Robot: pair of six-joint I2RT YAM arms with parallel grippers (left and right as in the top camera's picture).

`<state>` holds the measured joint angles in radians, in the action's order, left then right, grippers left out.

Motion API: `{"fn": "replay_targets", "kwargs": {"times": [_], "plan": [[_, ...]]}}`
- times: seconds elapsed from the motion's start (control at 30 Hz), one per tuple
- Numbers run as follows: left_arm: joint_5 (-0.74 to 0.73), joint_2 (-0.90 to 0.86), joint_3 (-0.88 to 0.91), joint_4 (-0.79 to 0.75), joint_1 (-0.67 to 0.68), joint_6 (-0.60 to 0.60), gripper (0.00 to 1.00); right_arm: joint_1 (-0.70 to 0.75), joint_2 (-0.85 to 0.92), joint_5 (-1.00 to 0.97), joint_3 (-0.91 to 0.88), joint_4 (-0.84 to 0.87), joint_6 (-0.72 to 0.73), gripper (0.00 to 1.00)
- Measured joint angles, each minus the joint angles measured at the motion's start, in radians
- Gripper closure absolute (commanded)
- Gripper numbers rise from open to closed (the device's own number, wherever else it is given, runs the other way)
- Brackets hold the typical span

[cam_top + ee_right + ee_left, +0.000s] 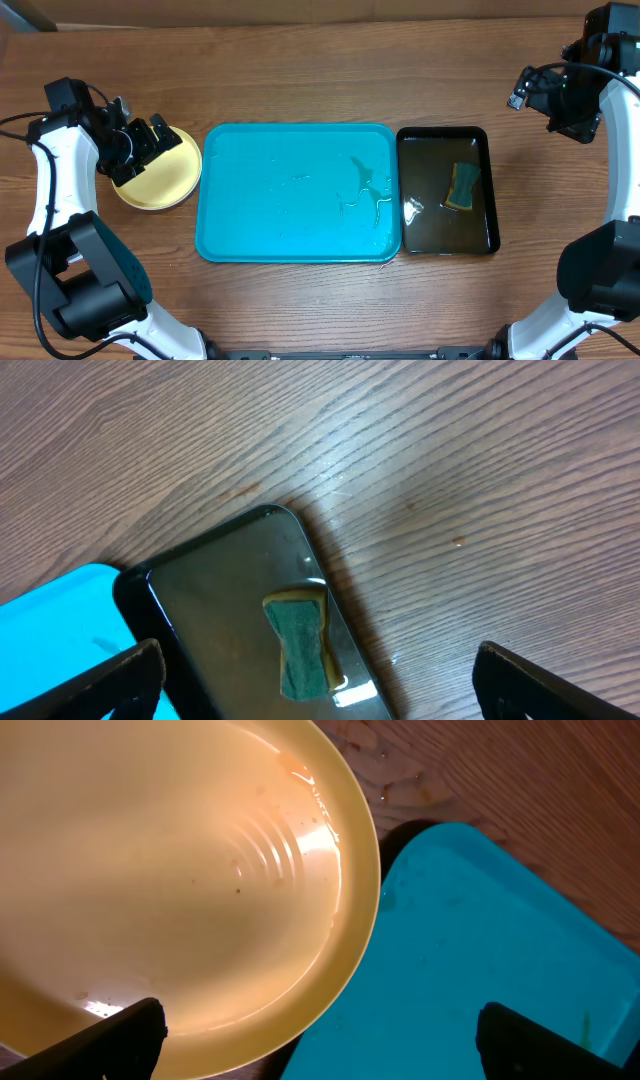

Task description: Clean dirty plates on tray and stack at the side

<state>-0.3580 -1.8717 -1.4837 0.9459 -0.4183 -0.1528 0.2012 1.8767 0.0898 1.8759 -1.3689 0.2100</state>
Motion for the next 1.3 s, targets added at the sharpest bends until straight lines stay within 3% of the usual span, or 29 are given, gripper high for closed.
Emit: {"fn": "replay_targets", "kwargs": {"times": [0.53,0.67,1.03,1.3], "plan": [[0.0,0.0,0.0,0.0,0.0,0.0,0.0,-0.04,-0.044,0.0,-0.008,0.001,0.0,0.0],[0.003,0.0,0.0,-0.001,0.0,0.0,0.0,-0.06,-0.19,0.0,-0.012,0.005,0.0,0.0],[0.004,0.0,0.0,-0.001,0.0,0.0,0.0,-0.148,-0.814,0.001,-0.004,0.006,0.0,0.0],[0.004,0.0,0.0,-0.001,0.0,0.0,0.0,-0.282,-1.092,0.005,-0.002,-0.01,0.0,0.0]]}}
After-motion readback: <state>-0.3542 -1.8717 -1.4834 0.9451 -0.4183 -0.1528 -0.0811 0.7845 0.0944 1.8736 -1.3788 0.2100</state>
